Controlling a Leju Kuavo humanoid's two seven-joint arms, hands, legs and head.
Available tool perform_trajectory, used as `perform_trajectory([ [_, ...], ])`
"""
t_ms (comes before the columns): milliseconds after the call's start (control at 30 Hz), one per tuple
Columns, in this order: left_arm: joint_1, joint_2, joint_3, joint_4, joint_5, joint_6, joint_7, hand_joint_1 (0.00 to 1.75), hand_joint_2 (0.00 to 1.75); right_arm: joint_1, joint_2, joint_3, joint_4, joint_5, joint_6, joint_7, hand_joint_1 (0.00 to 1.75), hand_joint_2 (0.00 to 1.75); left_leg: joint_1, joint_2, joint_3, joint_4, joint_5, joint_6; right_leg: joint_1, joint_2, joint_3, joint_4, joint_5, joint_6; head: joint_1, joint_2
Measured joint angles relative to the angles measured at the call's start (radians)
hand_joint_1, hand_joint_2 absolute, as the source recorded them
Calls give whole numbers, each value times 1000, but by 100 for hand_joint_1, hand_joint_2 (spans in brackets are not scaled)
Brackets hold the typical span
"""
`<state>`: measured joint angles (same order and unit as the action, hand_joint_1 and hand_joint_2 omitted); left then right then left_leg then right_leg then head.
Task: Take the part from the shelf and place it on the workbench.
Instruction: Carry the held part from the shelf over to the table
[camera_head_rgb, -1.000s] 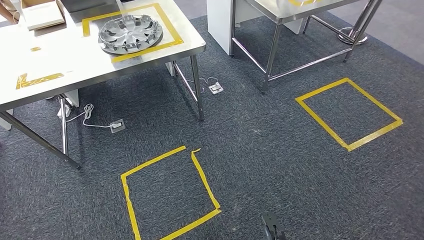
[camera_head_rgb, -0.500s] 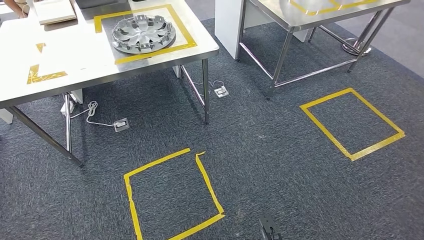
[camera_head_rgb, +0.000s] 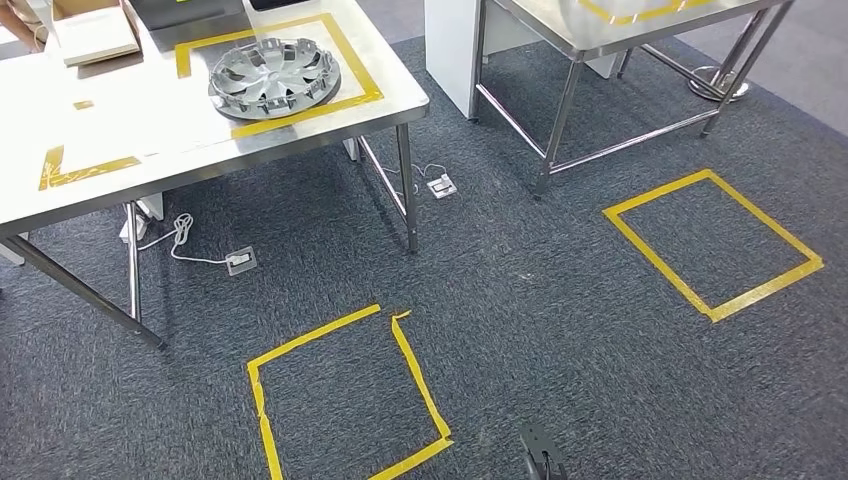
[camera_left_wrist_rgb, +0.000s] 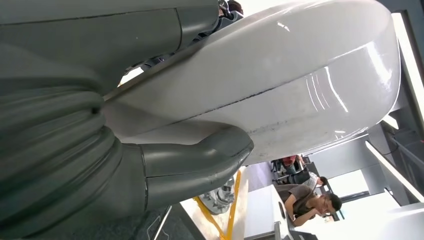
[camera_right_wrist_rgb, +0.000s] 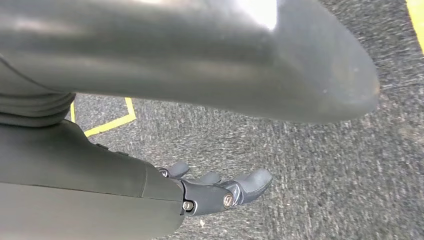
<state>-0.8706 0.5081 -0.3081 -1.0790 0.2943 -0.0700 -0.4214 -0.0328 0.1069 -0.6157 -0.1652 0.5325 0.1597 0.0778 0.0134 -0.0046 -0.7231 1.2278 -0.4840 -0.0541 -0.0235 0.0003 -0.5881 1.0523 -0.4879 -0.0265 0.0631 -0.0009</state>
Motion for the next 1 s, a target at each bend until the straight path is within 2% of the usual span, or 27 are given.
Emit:
perform_trajectory([
  [33,0,0,2,0,-2,-1,0,175,175,0,0,0,0,0,0,0,0,0,0,3,28,-67,38,1,-1,1,8,0,-7,5,0,0],
  [67,-2,0,4,1,-3,-2,-1,175,175,-1,0,0,0,0,0,0,0,0,-2,5,56,-128,61,4,-1,1,13,0,-12,10,-2,0],
  [100,-3,-1,6,1,-4,-2,-1,175,175,-1,0,0,0,0,-1,0,0,0,-5,6,74,-165,68,10,0,2,15,-1,-16,16,-3,0],
  [200,-2,-1,8,2,-7,-4,-1,175,175,-1,0,0,0,0,-1,1,0,0,-8,1,85,-187,54,35,4,-1,18,-7,-22,35,0,0],
  [267,-2,-1,9,1,-9,-5,-2,175,175,-2,0,0,0,-1,-2,1,0,0,-4,-1,94,-191,48,49,5,-2,10,18,-39,45,2,0],
  [300,-4,-1,10,1,-10,-6,-2,175,175,-3,0,0,0,-1,-2,1,0,0,-3,-1,99,-193,45,56,5,-2,-11,60,-58,47,2,0],
  [367,-4,-4,11,3,-11,-9,-2,175,175,-3,0,0,0,-1,-2,3,0,0,-6,-1,107,-193,37,67,7,-1,-90,195,-102,47,4,0],
  [400,-2,-5,11,5,-12,-10,-2,175,175,-2,0,0,0,-2,-2,4,0,0,-9,-2,111,-193,33,70,8,-1,-130,252,-111,47,4,0],
  [433,1,-7,11,7,-12,-12,-2,175,175,0,0,0,0,-2,-3,6,0,0,-11,-3,116,-193,28,71,9,-1,-156,278,-103,45,4,0],
  [467,2,-8,11,9,-13,-14,-3,175,175,0,0,0,0,-2,-3,6,0,0,-13,-5,123,-193,23,71,10,-1,-162,264,-74,42,4,0],
  [533,2,-9,12,12,-15,-16,-5,175,175,1,0,0,0,-2,-3,6,0,0,-15,-7,138,-192,10,68,13,0,-127,144,16,31,4,0],
  [567,1,-9,13,13,-16,-16,-6,175,175,1,0,0,0,-2,-3,6,0,0,-18,-9,143,-190,3,64,16,1,-101,78,46,26,4,0],
  [600,0,-9,14,14,-16,-16,-7,175,175,1,0,0,0,-2,-3,5,0,0,-19,-10,146,-189,-2,59,17,1,-81,31,62,21,4,0],
  [633,0,-8,15,15,-16,-17,-8,175,175,1,0,0,0,-2,-3,3,0,0,-21,-11,147,-190,-6,54,19,2,-70,5,62,17,4,0],
  [733,2,-2,18,16,-17,-18,-11,175,175,1,1,0,0,-1,-2,-2,0,0,-20,-11,150,-191,-14,37,17,3,-55,-8,51,6,4,0],
  [767,3,1,19,15,-17,-19,-12,175,175,1,2,0,0,0,-1,-3,0,0,-19,-9,144,-175,-23,31,15,3,-48,-12,48,0,1,0],
  [833,5,7,23,15,-16,-19,-12,175,175,0,3,0,0,0,-1,-5,0,0,-14,-5,95,-82,-60,17,11,2,-31,-18,40,-9,-4,0],
  [900,12,9,24,17,-16,-19,-12,175,175,0,3,0,0,0,-1,-4,0,0,-7,-4,14,46,-95,6,10,2,-18,-18,29,-11,-5,0],
  [933,17,9,24,18,-16,-19,-12,175,175,1,3,0,0,0,-1,-4,0,0,-4,-3,-15,79,-90,3,9,2,-10,-18,22,-10,-6,0],
  [967,21,9,24,18,-16,-19,-12,175,175,1,3,0,0,0,-1,-3,0,0,-1,-3,-26,76,-65,0,8,2,-1,-18,15,-8,-6,0],
  [1000,23,10,24,19,-16,-19,-12,175,175,2,3,0,0,0,-1,-3,0,0,1,-2,-16,33,-22,-2,7,2,9,-18,8,-6,-6,0],
])
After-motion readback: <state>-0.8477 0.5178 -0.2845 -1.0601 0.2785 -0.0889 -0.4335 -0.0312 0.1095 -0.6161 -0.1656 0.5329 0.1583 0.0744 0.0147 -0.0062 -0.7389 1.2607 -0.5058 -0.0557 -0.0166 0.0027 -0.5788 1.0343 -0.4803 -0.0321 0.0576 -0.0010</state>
